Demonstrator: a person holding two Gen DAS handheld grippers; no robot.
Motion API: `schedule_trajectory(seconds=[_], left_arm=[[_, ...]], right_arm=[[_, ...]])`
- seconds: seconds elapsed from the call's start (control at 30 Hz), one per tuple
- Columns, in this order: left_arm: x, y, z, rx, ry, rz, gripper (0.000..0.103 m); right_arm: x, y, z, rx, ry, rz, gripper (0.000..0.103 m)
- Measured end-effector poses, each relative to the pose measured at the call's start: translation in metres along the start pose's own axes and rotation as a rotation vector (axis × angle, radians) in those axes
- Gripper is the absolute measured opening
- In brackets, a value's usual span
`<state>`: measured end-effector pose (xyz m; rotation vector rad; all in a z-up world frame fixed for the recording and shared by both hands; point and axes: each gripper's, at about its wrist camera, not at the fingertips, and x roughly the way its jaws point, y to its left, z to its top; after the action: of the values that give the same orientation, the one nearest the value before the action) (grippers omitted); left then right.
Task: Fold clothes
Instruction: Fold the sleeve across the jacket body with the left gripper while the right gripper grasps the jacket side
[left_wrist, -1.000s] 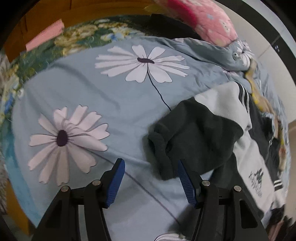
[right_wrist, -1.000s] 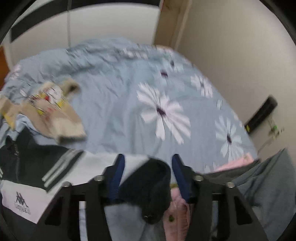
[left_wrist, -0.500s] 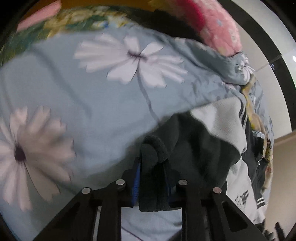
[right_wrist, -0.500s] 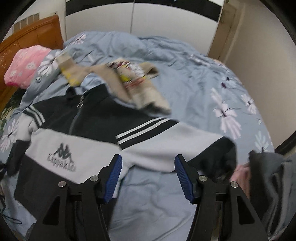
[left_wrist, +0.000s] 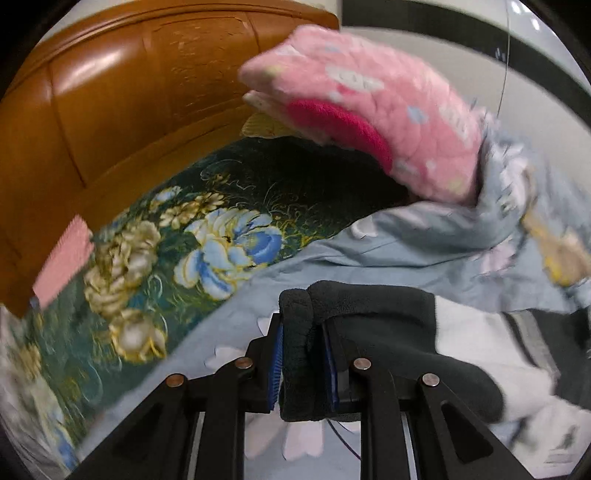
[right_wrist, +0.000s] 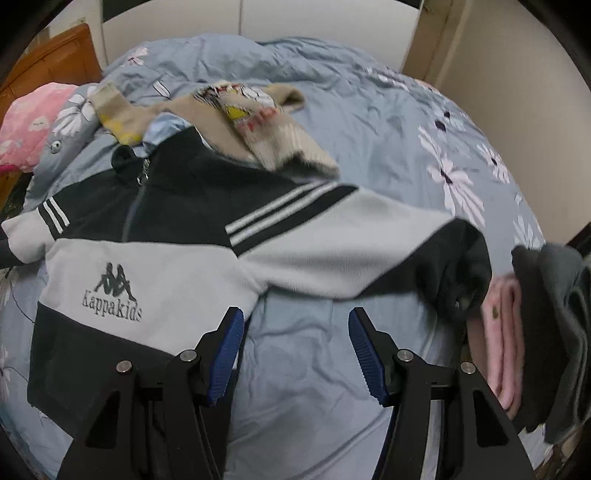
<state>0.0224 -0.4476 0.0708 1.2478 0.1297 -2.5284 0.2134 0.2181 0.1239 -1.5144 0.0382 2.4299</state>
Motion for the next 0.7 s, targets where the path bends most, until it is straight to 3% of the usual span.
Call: schedule_trajectory(seconds=[0.13,0.3,0.4,0.43,0.5,0.6,0.7], left_arm=[[0.048,0.001,-0.006,-0.019,0.137,0.052,0.020],[0.059,0.009,-0.020,-0.131,0.202,-0.029,0.024],[0.047,0.016,-0.030,-0.188,0.226,-0.108,0.034],[0.038,0.019,-0.034,-0.203,0.219,-0.127,0.043],[0.017,0.024,-0.046,-0.234,0.191,-0.162,0.049],[-0.018,0.022,-0.082,-0.275,0.176,-0.346,0.057],[-0.034,-0.011,-0.137,-0.204,0.271,-0.518,0.059]], right_arm=[[0.010,-0.003,-0.013,0.026,0.045,-0.007,0.060],[0.016,-0.004,-0.032,0.036,0.090,-0.007,0.060],[0.016,-0.003,-0.039,0.041,0.099,0.009,0.060],[0.015,-0.002,-0.041,0.044,0.098,0.019,0.060],[0.013,-0.001,-0.045,0.054,0.094,0.048,0.060],[0.015,0.001,-0.058,0.087,0.114,0.116,0.060],[0.025,0.003,-0.078,0.143,0.173,0.205,0.060]])
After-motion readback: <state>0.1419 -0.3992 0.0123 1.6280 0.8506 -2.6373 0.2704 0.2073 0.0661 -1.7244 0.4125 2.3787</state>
